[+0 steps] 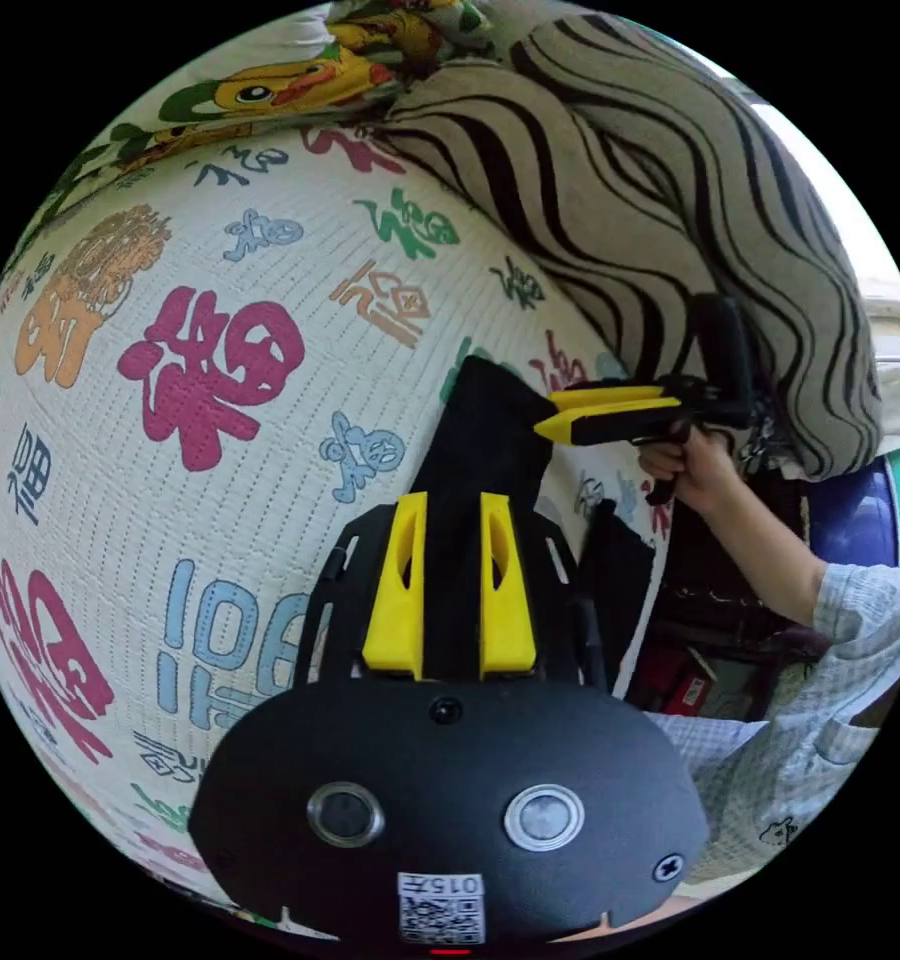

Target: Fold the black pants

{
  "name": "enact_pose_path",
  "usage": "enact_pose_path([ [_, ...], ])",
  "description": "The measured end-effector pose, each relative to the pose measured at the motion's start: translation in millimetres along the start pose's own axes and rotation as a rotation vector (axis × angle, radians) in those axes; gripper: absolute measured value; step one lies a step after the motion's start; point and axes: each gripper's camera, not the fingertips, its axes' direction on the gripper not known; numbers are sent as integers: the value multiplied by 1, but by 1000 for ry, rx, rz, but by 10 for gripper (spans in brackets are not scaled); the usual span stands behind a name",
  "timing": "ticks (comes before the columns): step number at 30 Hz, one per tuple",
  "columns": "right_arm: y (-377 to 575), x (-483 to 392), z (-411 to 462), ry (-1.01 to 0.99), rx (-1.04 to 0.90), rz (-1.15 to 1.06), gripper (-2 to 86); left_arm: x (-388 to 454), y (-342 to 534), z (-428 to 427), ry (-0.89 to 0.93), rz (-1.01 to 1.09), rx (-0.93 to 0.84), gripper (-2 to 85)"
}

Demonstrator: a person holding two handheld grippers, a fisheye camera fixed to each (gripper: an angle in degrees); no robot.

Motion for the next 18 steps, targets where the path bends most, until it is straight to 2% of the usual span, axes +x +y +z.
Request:
enact_pose_path([
  [2,1,-11,-8,-53,-24,-38,5,0,-2,11,-72,-1,-8,5],
  [3,9,-15,-22,-86,-11,-57,0,0,-1,7,-57,-3,53,2],
  [5,30,-11,-49,-105,25,-26,-4,-5,4,-6,16,-35,146,0],
  [7,68,7,-89,-282,124,29,-4,-9,11,-13,235,0,184,-1],
  [9,91,20,-107,-367,177,96,-4,2,13,-11,255,77,176,0],
  [12,109,39,-130,-292,230,208,-2,20,2,6,251,211,31,8],
  [14,109,46,-142,-233,257,246,4,15,-2,12,233,195,27,22],
  [17,91,28,-134,-133,215,133,43,-5,-5,11,307,106,130,52],
  [18,78,17,-120,-111,153,77,78,-14,-1,6,434,93,243,56],
])
